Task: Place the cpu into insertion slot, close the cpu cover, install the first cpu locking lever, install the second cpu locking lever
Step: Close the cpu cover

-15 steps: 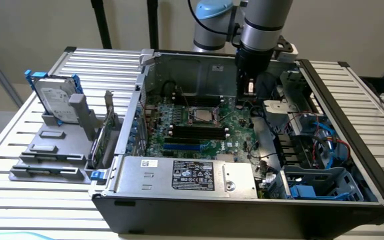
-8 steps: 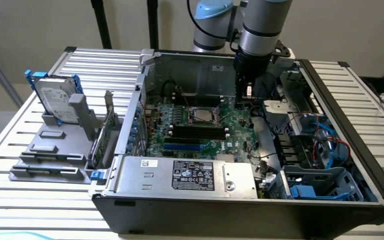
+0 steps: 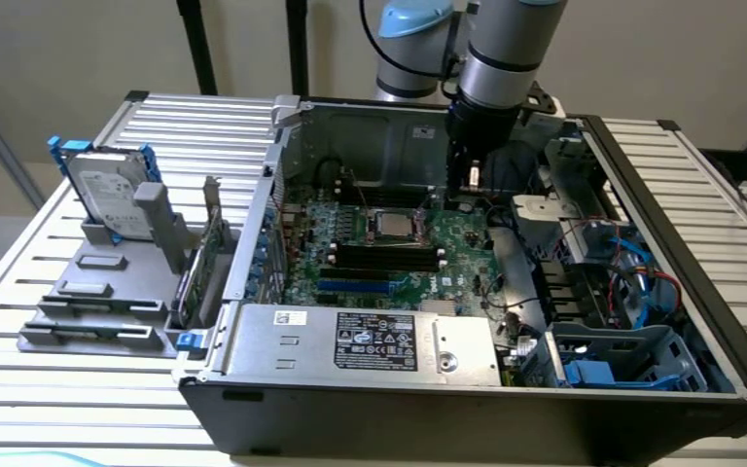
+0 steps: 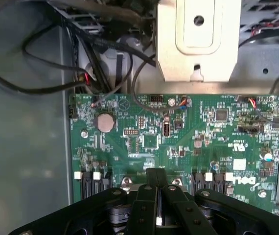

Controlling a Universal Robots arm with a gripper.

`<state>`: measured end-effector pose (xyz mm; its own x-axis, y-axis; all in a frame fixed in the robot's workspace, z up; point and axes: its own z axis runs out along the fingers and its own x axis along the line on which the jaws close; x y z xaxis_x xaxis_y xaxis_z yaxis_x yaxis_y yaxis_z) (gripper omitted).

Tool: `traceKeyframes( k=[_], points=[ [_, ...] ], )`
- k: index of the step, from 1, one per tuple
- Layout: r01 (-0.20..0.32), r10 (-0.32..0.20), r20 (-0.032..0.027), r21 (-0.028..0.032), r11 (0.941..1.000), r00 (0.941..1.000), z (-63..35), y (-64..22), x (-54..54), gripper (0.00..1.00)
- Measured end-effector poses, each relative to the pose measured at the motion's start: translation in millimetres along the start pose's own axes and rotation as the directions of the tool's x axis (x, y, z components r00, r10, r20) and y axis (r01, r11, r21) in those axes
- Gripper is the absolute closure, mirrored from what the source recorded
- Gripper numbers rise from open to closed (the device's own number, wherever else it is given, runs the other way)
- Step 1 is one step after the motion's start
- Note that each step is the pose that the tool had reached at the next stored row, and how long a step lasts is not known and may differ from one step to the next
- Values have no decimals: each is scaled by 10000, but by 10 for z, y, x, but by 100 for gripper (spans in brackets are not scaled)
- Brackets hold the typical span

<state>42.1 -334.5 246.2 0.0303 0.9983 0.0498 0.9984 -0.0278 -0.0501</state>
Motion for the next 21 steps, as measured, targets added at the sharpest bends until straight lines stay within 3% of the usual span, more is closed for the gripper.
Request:
traceKeyframes(
  k=[6,15,21],
  points=[
    [-12,11,10,333,9994,10000,5,-113,-3,89],
    [8,-9,21,743,9972,10000,11,-229,-9,89],
    [32,-34,26,904,9959,10000,25,-343,-18,89]
  ],
)
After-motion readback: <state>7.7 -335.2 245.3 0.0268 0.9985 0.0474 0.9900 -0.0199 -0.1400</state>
